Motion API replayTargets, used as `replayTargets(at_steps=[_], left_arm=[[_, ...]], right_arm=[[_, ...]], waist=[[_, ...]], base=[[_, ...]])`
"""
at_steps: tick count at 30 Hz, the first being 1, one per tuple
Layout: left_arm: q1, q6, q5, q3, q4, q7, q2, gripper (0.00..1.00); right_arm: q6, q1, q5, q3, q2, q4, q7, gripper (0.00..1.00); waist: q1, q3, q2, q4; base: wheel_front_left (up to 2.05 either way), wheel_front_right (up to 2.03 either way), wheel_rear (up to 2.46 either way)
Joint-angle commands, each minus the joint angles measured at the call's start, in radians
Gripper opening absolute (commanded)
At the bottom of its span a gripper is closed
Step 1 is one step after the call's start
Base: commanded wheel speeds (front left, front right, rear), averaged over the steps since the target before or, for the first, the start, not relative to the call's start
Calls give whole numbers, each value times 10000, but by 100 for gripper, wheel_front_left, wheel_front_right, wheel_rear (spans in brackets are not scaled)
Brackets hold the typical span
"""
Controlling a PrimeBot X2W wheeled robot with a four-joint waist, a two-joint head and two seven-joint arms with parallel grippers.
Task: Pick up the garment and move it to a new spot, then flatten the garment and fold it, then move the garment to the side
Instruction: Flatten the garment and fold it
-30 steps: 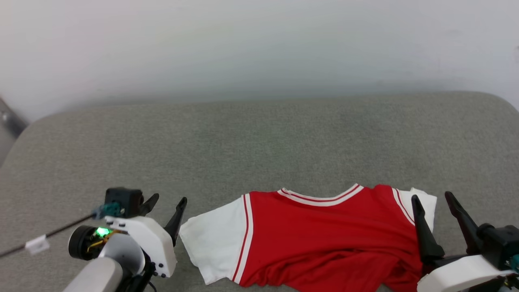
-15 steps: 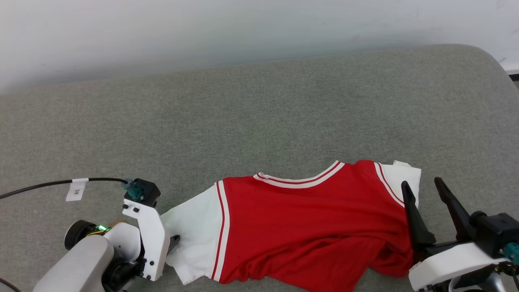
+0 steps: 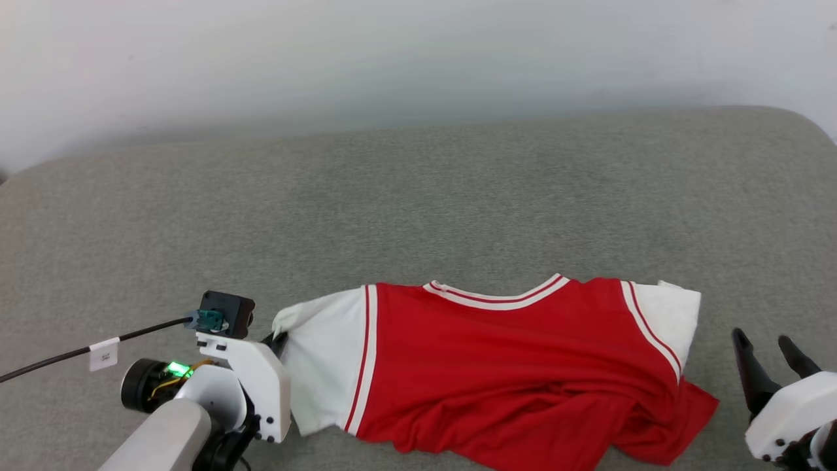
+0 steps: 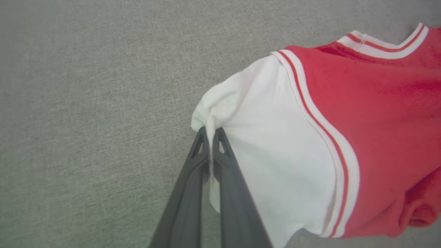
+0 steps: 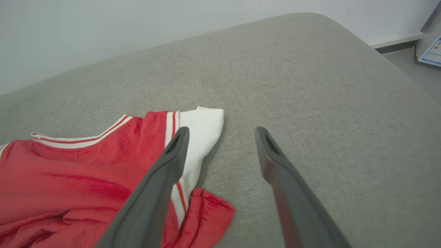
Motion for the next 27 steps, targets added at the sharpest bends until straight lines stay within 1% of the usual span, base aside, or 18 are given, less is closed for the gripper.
replayTargets(at_steps=[1, 3, 5, 10, 17, 20, 21, 22, 23, 27], left_arm=[[120, 107, 78, 67, -202, -177, 6, 0], [25, 215, 172, 131, -586, -392, 5, 0], [-107, 308, 280, 180, -981, -577, 30, 0], [-335, 431, 507, 172, -1831, -751, 52, 0], [-590, 472, 705, 85, -2443, -826, 8, 0], [-629, 439, 684, 56, -2523, -840, -26, 0], [-623, 424, 623, 65, -2533, -842, -39, 0], [-606, 406, 590, 68, -2524, -840, -32, 0], [-580, 404, 565, 72, -2505, -862, -13, 0], [-476, 384, 498, 99, -2417, -873, 52, 0]], right_arm=[[-3, -248, 165, -125, -148, 241, 443, 100], [-3, -637, 476, -352, -470, 684, 1281, 100], [-3, -1036, 666, -361, -710, 1064, 2085, 100], [-3, -2037, 845, -185, -1082, 1712, 3963, 100], [-3, -3064, 831, 48, -1316, 2849, 5159, 100], [-6, -3137, 784, 123, -1249, 3565, 5638, 99], [-6, -3145, 856, 152, -1159, 3739, 5742, 40], [-5, -3172, 879, 191, -1099, 3862, 5796, 15], [-5, -3181, 905, 249, -1073, 3988, 5859, 0], [-5, -3269, 1090, 442, -1072, 4127, 5723, 0]], waist=[[0, 23, 0, 186], [0, 183, 0, 367], [0, 370, 0, 505], [0, 913, 0, 827], [0, 1480, 0, 1116], [0, 1606, 0, 1188], [0, 1637, 0, 1198], [0, 1650, 0, 1196], [0, 1640, 0, 1188], [0, 1565, 0, 1127]], base=[[0, 0, 0], [0, 0, 0], [0, 0, 0], [0, 0, 0], [0, 0, 0], [0, 0, 0], [0, 0, 0], [0, 0, 0], [0, 0, 0], [0, 0, 0]])
